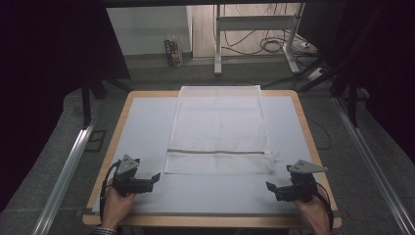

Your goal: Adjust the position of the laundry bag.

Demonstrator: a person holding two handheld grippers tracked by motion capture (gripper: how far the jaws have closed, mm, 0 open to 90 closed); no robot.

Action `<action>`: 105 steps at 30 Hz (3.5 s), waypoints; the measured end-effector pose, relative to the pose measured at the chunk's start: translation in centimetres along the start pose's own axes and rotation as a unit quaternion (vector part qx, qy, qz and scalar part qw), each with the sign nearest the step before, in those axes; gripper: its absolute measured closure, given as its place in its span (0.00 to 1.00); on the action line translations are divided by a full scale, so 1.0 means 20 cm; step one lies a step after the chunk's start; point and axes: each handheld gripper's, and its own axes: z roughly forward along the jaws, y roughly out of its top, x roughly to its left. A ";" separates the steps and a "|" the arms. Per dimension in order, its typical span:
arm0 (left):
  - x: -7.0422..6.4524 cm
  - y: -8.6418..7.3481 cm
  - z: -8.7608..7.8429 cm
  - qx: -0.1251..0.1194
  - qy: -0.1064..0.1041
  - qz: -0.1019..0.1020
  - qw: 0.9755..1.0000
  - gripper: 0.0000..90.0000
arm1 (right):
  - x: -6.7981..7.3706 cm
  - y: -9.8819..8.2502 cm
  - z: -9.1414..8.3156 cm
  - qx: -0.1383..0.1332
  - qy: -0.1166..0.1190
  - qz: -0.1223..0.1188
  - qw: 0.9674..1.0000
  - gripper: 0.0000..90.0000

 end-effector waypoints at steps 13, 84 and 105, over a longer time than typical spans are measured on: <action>-0.03 0.01 0.02 0.020 -0.009 0.007 1.000 0.05 | -0.01 0.01 0.02 0.001 0.013 0.003 1.000 0.00; -0.01 0.11 0.17 0.014 -0.024 0.027 0.999 0.11 | -0.07 0.11 0.18 0.005 -0.020 -0.027 0.999 0.00; 0.04 0.20 0.26 0.018 -0.023 0.021 0.999 0.11 | -0.13 0.17 0.23 0.004 -0.025 -0.021 0.999 0.00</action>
